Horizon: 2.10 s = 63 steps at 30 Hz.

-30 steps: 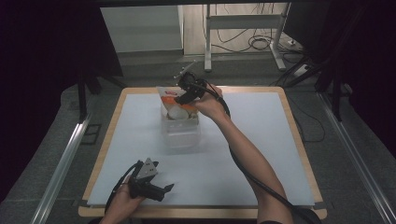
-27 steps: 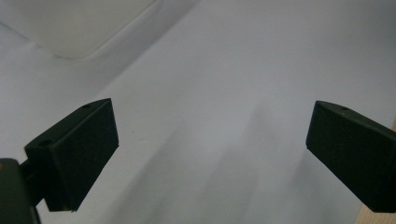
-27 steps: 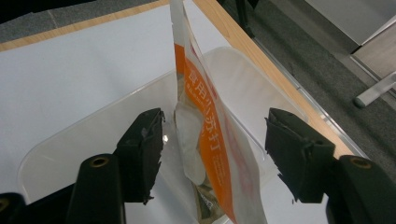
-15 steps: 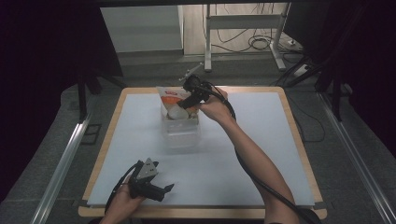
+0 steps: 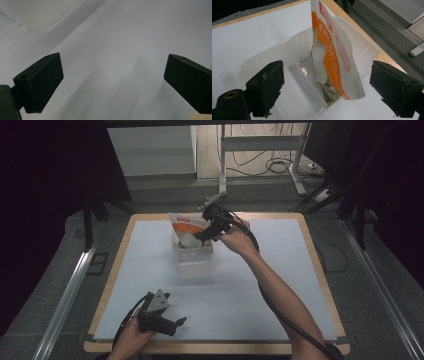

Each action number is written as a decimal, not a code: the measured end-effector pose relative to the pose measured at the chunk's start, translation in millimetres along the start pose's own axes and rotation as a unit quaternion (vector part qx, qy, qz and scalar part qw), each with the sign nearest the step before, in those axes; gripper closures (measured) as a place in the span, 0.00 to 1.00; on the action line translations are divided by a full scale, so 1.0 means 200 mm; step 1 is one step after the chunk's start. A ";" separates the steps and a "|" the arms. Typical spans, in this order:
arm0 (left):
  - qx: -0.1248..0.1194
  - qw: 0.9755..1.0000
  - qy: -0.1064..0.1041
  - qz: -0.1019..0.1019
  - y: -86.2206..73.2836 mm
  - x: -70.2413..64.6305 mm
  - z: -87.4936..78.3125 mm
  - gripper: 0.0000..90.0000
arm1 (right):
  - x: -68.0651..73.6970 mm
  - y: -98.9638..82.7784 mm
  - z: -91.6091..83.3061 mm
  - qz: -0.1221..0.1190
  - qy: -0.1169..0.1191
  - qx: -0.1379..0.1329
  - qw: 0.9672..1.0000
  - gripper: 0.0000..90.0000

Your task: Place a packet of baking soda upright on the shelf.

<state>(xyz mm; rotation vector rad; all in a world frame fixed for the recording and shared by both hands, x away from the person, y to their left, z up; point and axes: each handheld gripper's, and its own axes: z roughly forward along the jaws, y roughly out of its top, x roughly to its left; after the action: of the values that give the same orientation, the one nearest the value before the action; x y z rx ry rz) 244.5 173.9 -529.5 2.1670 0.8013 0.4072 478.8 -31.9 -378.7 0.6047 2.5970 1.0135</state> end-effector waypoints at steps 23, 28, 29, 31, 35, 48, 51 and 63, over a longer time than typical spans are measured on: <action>-0.007 1.000 -0.010 -0.008 0.00 0.00 -0.01 0.03 | 0.02 -0.16 -0.15 -0.001 -0.003 -0.029 1.000 0.06; -0.007 1.000 -0.010 -0.008 0.00 0.00 -0.01 0.03 | 0.02 -0.21 -0.17 -0.001 -0.007 -0.032 0.999 0.05; -0.006 1.000 -0.010 -0.008 0.00 0.00 -0.01 0.03 | 0.02 -0.22 -0.18 0.003 -0.006 -0.032 0.999 0.04; -0.006 1.000 -0.009 -0.007 0.00 0.00 0.00 0.03 | 0.03 -0.25 -0.18 0.004 -0.008 -0.034 0.999 0.04; -0.006 1.000 -0.009 -0.007 0.00 0.00 0.00 0.03 | 0.04 -0.29 -0.19 0.007 -0.005 -0.038 0.999 0.03; -0.006 1.000 -0.009 -0.007 0.00 0.00 0.00 0.03 | 0.09 -0.41 -0.23 0.013 0.002 -0.050 0.999 0.03; -0.007 1.000 -0.009 -0.009 0.00 0.00 0.00 0.03 | 0.11 -0.45 -0.24 0.015 0.003 -0.052 0.999 0.03; -0.004 1.000 -0.009 -0.008 0.00 0.00 0.00 0.03 | 0.14 -0.61 -0.29 0.027 -0.001 -0.057 0.998 0.03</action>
<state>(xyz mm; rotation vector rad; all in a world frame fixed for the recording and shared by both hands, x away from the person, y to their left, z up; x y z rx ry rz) 244.9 173.8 -529.3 2.1527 0.8063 0.3809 397.0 -133.1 -425.9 0.6501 2.5130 1.1676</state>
